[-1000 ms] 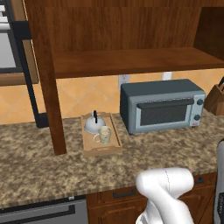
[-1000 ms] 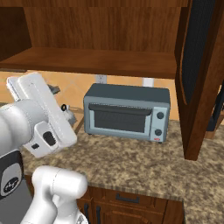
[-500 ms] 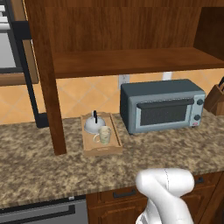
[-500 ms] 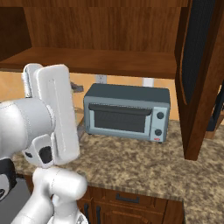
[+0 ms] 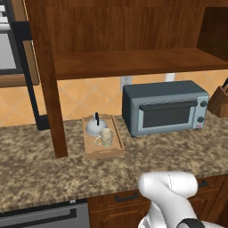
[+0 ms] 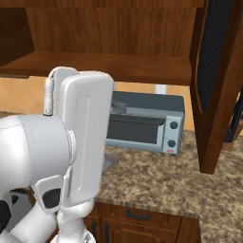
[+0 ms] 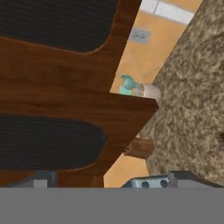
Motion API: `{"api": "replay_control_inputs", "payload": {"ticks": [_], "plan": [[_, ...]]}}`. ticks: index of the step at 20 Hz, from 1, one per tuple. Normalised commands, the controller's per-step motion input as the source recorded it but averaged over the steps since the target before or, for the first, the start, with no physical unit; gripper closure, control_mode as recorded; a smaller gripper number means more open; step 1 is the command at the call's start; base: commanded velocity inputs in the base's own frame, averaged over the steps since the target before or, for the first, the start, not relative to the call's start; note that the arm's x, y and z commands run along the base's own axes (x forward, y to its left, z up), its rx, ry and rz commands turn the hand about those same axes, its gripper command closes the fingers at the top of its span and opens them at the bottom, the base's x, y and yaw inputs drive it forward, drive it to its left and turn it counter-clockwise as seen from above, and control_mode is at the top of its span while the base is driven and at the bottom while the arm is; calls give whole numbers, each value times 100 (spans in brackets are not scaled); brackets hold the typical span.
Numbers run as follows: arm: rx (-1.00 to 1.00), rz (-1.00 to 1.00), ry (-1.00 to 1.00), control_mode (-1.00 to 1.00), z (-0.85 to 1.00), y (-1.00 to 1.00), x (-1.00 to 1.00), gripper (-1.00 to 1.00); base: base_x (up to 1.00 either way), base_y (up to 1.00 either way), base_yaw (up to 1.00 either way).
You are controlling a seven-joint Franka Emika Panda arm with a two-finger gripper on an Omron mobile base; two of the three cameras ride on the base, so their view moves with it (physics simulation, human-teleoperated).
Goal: Pick the kettle from the counter and place it on the tray. Then pick the mug from the cabinet and place it on the tray. Then close the cabinet doors.
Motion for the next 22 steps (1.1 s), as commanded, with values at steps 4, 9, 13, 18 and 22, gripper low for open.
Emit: {"api": "replay_control_inputs", "payload": {"ticks": [4, 9, 13, 18, 22], "plan": [[0, -21, -10, -100, 4, -62, -38, -100, 0, 0, 0], [-4, -33, -5, -100, 0, -56, -17, -100, 0, 0, 0], [-5, -24, 0, -100, -2, -50, -8, -100, 0, 0, 0], [-9, -11, -8, -100, -6, -57, -2, -100, 0, 0, 0], [-7, 0, -1, -100, -7, -45, -1, -100, 0, 0, 0]]}}
